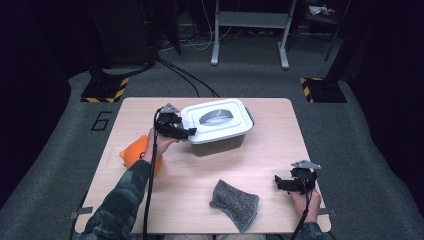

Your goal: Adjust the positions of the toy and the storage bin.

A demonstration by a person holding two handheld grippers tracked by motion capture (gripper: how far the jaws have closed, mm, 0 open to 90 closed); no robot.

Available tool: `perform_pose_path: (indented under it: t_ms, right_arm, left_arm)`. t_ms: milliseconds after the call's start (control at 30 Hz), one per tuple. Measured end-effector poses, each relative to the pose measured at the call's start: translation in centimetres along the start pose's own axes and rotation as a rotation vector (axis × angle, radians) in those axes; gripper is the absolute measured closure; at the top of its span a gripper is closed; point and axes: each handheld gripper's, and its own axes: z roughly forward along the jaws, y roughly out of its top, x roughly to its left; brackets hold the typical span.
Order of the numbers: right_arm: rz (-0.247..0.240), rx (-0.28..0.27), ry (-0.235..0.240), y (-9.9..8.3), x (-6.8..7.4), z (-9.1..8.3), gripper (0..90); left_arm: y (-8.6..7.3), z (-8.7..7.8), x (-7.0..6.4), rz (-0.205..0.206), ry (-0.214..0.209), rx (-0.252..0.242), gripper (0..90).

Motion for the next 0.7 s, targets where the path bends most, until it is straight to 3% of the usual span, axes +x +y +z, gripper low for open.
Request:
perform_pose_path:
  t_ms: [133,500,700]
  right_arm:
    - [0.0,0.0,0.0,0.0,0.0,0.0,0.2]
    - [0.0,0.005,0.002,0.0,0.0,0.0,0.2]
    - [0.0,0.006,0.002,0.0,0.0,0.0,0.2]
  left_arm:
    - [0.2,0.6,-0.3,0.003,-0.013,-0.016,13.4]
    - [1.3,2.1,-1.1,0.03,-0.027,-0.001,13.4]
    - [1.4,1.8,-1.5,0.037,0.005,-0.017,11.8]
